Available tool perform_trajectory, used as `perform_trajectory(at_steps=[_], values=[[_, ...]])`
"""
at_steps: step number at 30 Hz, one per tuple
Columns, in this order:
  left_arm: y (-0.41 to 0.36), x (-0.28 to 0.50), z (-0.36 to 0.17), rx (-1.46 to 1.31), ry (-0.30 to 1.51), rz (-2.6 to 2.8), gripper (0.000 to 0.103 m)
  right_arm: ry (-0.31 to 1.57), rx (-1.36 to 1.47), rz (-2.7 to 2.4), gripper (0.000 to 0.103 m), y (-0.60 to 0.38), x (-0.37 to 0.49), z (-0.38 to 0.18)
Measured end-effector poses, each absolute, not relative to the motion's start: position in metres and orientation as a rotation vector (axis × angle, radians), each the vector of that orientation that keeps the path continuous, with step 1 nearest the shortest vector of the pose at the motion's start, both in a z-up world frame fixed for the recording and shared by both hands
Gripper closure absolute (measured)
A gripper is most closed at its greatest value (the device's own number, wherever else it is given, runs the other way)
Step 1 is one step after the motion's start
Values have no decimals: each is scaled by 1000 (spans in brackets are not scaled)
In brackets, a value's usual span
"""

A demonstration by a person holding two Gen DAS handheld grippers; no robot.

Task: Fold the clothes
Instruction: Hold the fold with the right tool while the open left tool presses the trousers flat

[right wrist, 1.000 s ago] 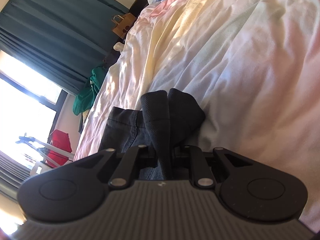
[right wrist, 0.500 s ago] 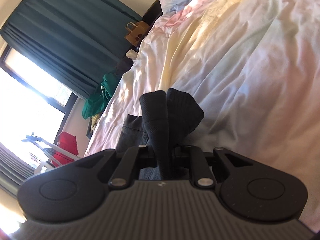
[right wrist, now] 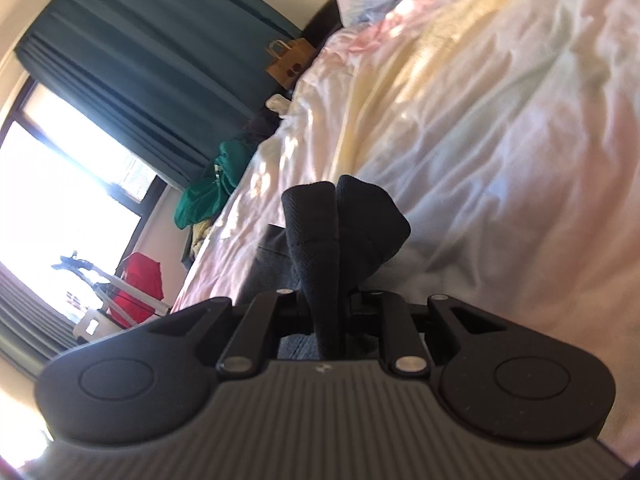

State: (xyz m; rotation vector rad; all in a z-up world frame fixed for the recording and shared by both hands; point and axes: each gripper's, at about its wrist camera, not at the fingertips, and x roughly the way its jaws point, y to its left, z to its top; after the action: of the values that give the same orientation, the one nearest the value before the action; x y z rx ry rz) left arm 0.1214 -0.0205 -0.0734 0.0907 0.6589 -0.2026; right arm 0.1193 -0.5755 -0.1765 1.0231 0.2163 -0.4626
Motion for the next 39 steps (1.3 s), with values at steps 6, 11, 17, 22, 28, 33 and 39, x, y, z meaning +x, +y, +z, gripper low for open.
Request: perform_trajectory(at_steps=[6, 11, 17, 22, 28, 33, 39], values=[[-8, 105, -82, 77, 658, -135, 13, 252, 1018, -481, 86, -574, 120, -176], [-21, 104, -93, 134, 662, -101, 10, 300, 1105, -478, 76, -583, 118, -188], [-19, 104, -94, 112, 667, -107, 9, 303, 1126, -332, 32, -580, 130, -192], [-16, 99, -86, 57, 623, -95, 10, 295, 1097, -325, 39, -577, 138, -195], [-10, 101, -78, 38, 592, -8, 11, 314, 1045, -376, 88, -581, 135, -194], [-5, 97, -72, 63, 597, 24, 11, 252, 874, -414, 89, -558, 135, -159], [-10, 113, -87, 114, 680, 37, 9, 258, 753, -429, 89, -548, 137, -144]])
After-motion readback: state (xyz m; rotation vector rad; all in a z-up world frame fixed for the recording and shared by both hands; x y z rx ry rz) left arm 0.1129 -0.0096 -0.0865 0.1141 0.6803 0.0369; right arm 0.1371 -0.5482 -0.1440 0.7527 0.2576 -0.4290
